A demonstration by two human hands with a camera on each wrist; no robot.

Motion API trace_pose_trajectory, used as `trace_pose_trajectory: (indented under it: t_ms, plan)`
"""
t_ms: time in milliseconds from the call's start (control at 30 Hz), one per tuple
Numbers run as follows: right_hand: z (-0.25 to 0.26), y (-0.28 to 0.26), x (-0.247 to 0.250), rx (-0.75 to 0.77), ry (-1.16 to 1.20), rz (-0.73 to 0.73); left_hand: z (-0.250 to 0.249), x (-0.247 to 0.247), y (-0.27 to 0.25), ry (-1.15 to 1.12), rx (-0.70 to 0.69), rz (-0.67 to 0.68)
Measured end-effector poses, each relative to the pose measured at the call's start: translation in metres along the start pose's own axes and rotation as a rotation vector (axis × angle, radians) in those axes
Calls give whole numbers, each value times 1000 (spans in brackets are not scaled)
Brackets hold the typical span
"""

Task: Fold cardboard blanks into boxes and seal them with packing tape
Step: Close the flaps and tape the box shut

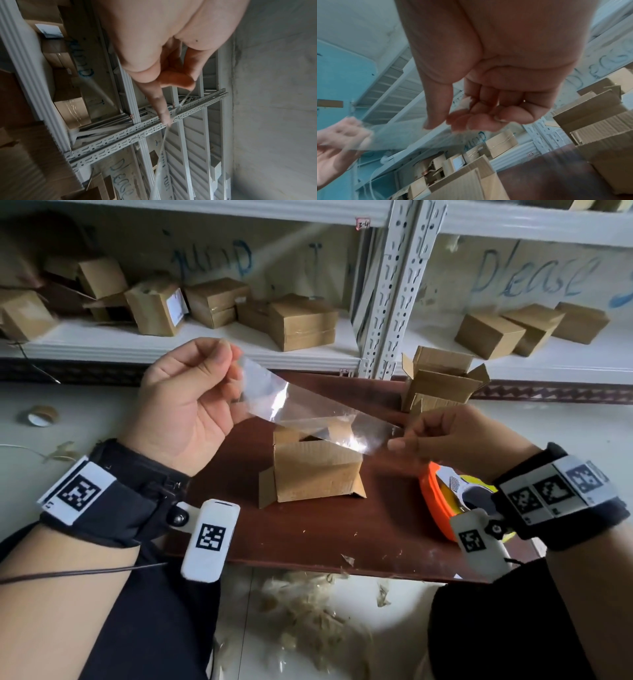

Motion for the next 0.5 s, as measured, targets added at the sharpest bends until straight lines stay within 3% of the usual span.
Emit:
trace_pose_trajectory:
  t_ms: [133, 333, 500]
  plan:
    - [9, 4, 38, 106, 150, -288, -13, 28, 4, 103, -104, -178]
    - [6, 19, 38, 140, 272, -258, -12, 60, 8, 520, -157, -285]
    - [9, 26, 35, 181, 391, -284, 8, 81, 11, 550, -131, -410]
Point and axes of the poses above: each hand's wrist, its own y-axis towards the middle knuckle, its own x-axis out of the back of the hand, z = x × y, the point moved 10 cm from there along y, towards the middle knuckle, and after that the axes turned 6 degrees about z, right-handed, at the moved point
